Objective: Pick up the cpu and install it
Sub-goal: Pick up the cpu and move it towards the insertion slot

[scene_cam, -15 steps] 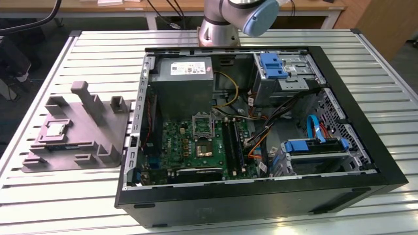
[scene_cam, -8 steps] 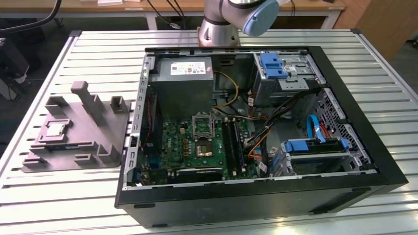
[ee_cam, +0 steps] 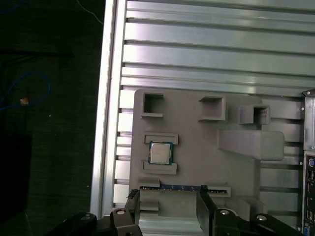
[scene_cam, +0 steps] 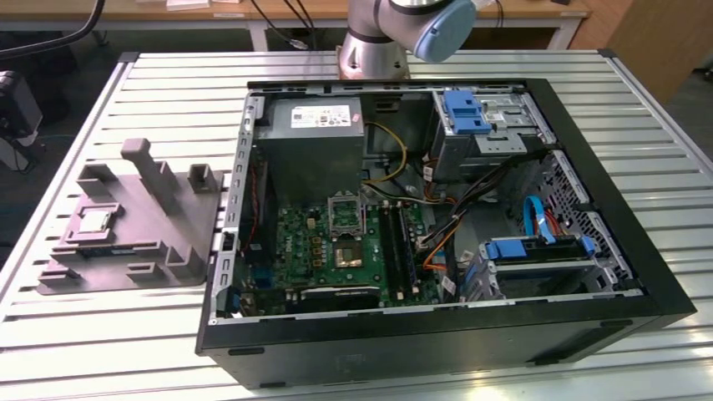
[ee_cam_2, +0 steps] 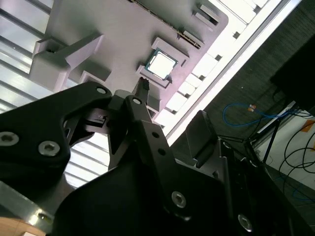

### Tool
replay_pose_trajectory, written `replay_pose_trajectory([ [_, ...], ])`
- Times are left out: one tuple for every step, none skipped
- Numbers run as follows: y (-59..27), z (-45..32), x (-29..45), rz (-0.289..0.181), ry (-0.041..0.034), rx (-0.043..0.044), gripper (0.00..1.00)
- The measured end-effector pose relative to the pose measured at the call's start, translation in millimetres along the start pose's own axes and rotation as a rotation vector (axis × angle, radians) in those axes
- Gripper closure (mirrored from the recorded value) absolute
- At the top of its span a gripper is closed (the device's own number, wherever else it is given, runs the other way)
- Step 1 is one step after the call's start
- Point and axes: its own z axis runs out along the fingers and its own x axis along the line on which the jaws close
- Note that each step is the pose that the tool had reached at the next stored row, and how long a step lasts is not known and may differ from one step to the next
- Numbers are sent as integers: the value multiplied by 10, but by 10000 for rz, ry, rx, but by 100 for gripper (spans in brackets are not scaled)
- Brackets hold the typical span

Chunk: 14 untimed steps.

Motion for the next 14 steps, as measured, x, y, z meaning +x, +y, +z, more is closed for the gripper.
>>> replay_pose_trajectory([
  [0,0,0,0,0,0,43],
  [0,0,0,0,0,0,43],
  [0,0,0,0,0,0,43],
  [0,0,0,0,0,0,43],
  [0,0,0,1,0,0,43],
  [0,0,0,0,0,0,43],
  [0,0,0,0,0,-1,42],
  [0,0,0,1,0,-1,42],
  [0,0,0,0,0,-1,36],
  [0,0,0,0,0,-1,29],
  [0,0,0,0,0,-1,29],
  [0,0,0,1,0,-1,29],
  [0,0,0,1,0,-1,29],
  [0,0,0,0,0,-1,29],
])
